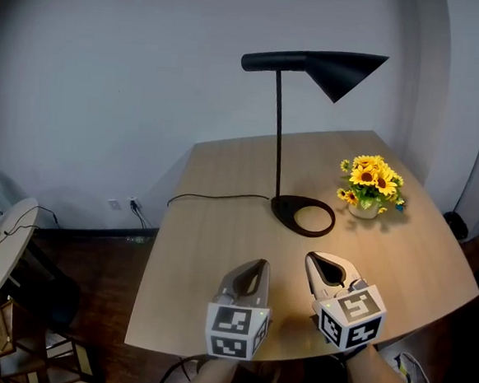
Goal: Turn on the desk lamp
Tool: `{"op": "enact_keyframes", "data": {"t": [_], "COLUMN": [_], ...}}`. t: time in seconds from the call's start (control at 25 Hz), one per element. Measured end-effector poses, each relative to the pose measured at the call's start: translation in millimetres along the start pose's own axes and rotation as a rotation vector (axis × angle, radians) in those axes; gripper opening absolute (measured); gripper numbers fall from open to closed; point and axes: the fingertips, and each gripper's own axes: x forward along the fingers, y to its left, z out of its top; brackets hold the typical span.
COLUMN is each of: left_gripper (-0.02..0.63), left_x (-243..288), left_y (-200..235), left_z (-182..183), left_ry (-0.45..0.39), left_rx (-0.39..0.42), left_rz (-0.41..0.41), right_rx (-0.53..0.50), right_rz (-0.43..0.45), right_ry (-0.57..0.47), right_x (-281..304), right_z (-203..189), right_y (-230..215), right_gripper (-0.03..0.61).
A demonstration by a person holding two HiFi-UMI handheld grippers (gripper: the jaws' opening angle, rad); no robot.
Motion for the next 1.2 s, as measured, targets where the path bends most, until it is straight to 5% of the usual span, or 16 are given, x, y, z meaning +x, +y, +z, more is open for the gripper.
{"op": "enact_keyframes", "data": {"t": [0.24,1.2], "left_gripper": [-0.004,-0.003], "left_x": [-30,-136], "left_y": [-23,-54], "left_z": [16,-13], "left_ry": [-0.061,-0.075], "left_rx": [0.075,0.077], "left_rz": [0.009,0.048], "right_rx": [-0.030,-0.038], "right_rz": [0.002,0.039], "right_ry": [-0.022,0.030], "right_x": [-31,-124], "right_z": [2,-39], "right_y": [13,84], "right_gripper": [-0.002,0.000]}}
